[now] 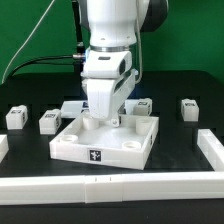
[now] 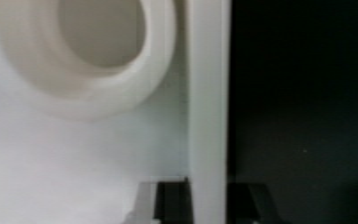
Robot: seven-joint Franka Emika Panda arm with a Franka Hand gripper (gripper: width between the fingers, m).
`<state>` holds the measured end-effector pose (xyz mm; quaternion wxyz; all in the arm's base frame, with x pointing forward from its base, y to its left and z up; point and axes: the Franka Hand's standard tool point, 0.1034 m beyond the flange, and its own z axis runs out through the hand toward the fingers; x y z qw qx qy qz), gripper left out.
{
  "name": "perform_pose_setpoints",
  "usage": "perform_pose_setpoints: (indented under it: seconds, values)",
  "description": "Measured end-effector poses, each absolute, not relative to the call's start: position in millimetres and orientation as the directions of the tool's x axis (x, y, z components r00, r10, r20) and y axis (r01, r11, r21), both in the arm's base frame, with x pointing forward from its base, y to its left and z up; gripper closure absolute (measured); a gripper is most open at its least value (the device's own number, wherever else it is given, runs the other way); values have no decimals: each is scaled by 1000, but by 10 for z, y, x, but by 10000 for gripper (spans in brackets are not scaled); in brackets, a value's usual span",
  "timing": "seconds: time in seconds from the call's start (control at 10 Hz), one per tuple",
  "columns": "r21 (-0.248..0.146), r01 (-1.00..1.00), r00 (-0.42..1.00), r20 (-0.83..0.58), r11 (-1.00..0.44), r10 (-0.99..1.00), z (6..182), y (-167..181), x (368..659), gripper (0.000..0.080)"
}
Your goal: Assemble one leg
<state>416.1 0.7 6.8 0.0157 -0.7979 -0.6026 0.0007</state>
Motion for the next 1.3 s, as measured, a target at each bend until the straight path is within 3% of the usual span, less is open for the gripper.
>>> perform_pose_setpoints:
  seconds: [0.3,0.5,0.9,1.3]
  values:
    - [6,998,62,28,-62,998,64,19,4426,742]
    - [31,999,4,27,-4,1000,70,125,4569,742]
    - [28,1000,10,27,-11,1000,68,108,4558,742]
    - [33,999,-9,24,8,1000,71,330,4824,742]
